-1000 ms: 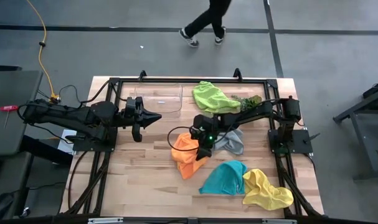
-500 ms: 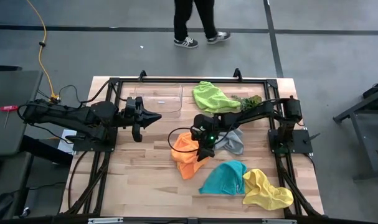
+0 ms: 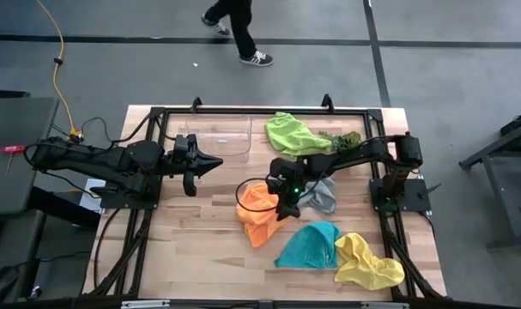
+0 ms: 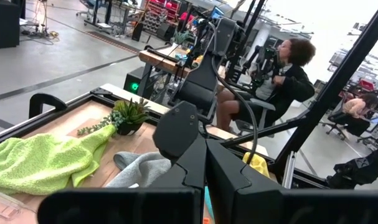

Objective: Fold microfiber towels
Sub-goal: Fold the orange towel

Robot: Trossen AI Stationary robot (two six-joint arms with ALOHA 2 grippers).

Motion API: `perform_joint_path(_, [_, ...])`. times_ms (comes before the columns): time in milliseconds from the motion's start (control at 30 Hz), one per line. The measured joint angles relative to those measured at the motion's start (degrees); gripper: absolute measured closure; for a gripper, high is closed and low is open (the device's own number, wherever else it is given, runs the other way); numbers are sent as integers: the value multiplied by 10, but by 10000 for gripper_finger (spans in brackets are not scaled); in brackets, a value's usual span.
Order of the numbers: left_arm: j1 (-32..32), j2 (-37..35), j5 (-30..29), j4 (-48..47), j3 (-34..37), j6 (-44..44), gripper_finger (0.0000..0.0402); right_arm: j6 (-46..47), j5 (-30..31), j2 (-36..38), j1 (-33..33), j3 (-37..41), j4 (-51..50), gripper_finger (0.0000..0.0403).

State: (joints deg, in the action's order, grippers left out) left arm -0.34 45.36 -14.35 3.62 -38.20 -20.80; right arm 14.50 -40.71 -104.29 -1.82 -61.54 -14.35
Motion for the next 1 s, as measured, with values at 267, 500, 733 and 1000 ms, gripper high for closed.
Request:
perform_joint_path(267, [0, 0, 0, 0, 0, 0, 401, 7, 2, 0, 28, 0, 3, 208])
perform_joint_path(500, [0, 0, 0, 0, 0, 0, 401, 26, 2, 10, 44, 0, -2, 208])
perform_joint_path(733, [0, 0, 0, 0, 0, 0, 401, 45, 2, 12, 64, 0, -17, 208])
perform_joint_path(1000, [0, 0, 0, 0, 0, 0, 401, 36, 44, 12, 94, 0, -52, 208])
